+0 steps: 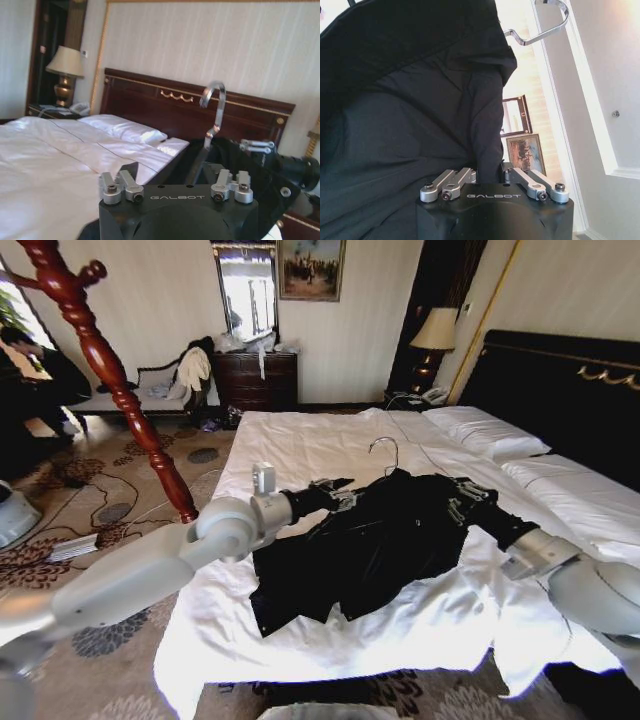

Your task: Pick up the clothes from the bed and hang them on the clothes hanger.

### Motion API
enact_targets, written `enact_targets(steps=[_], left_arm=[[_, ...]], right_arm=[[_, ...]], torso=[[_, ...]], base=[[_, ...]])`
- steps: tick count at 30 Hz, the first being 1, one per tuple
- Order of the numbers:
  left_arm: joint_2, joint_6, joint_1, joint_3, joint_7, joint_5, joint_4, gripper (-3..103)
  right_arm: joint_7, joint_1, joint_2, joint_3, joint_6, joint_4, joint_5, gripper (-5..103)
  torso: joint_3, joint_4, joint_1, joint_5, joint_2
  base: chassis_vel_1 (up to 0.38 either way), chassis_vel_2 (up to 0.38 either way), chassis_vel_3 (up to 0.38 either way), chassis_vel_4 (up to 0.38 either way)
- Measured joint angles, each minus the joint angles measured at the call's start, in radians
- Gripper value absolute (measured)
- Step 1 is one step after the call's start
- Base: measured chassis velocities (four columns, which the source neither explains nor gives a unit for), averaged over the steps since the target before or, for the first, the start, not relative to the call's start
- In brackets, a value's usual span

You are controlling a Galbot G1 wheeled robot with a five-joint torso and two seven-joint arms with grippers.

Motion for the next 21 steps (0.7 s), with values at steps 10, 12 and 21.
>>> enact_targets(steps=[10,12,21], left_arm=[[0.167,-0.004,0.144,-0.226,0.040,-0.045,-0.039,100],[0.183,-0.007,0.169,-0.247,0.044,-0.043,-0.040,100],[0.266,-0.029,0.535,-0.467,0.086,0.073,-0.056,100]], right_arm=[[0.021,0.006,0.016,-0.006,0.011,-0.003,0.010,19],[0.021,0.006,0.018,-0.006,0.016,0.000,0.004,19],[0.030,-0.002,0.036,-0.001,0.016,0.021,0.018,19]], torso=[[0.000,0.0004,0.000,0.0000,0.000],[0.000,0.0002,0.000,0.0001,0.000],[0.000,0.0004,0.000,-0.0001,0.000]], base=[[0.000,0.000,0.000,0.000],[0.000,0.000,0.000,0.000],[0.000,0.000,0.000,0.000]])
